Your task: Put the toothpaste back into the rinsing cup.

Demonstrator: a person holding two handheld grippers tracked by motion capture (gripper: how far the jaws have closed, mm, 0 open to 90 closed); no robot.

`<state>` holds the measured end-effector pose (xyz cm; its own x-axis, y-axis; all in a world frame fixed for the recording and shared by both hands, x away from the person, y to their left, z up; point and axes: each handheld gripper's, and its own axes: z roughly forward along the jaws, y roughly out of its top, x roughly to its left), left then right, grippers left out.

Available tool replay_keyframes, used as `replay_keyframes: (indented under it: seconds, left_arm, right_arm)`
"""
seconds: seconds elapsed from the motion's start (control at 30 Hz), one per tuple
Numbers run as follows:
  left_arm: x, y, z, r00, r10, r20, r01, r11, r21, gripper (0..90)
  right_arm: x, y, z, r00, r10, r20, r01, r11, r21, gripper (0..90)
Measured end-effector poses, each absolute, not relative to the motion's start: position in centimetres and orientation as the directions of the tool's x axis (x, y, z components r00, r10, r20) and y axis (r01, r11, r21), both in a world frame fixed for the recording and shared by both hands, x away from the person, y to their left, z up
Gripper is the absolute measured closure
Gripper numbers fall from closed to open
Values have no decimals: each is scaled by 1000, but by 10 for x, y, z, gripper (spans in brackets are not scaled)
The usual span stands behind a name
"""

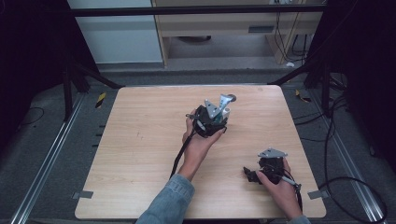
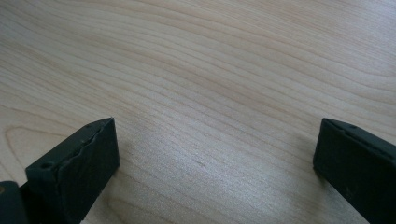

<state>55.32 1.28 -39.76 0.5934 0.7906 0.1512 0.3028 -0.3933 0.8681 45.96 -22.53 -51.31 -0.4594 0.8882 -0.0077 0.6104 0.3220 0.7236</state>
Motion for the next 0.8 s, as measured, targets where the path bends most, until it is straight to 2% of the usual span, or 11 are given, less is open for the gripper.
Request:
replay_keyframes:
  seconds: [0.1, 0.27, 0.3, 0.5, 0.8]
  left_arm:
    - [551, 13, -398, 605, 781, 151, 303, -402, 864, 278]
    - [547, 15, -397, 622, 766, 160, 307, -427, 850, 187]
    - [547, 16, -397, 629, 761, 157, 309, -430, 848, 147]
    - [543, 32, -397, 644, 751, 148, 326, -443, 835, 97]
    - [532, 78, -397, 623, 762, 174, 315, -449, 836, 44]
  right_arm:
    - [460, -225, -513, -460, 888, -9, 609, 323, 724, 5]
    - [460, -225, -513, -459, 888, -7, 611, 322, 723, 5]
    - [460, -225, -513, -459, 888, -8, 611, 322, 724, 5]
    - [460, -225, -513, -459, 888, -8, 610, 322, 724, 5]
    - [460, -225, -513, -458, 889, -8, 611, 321, 724, 5]
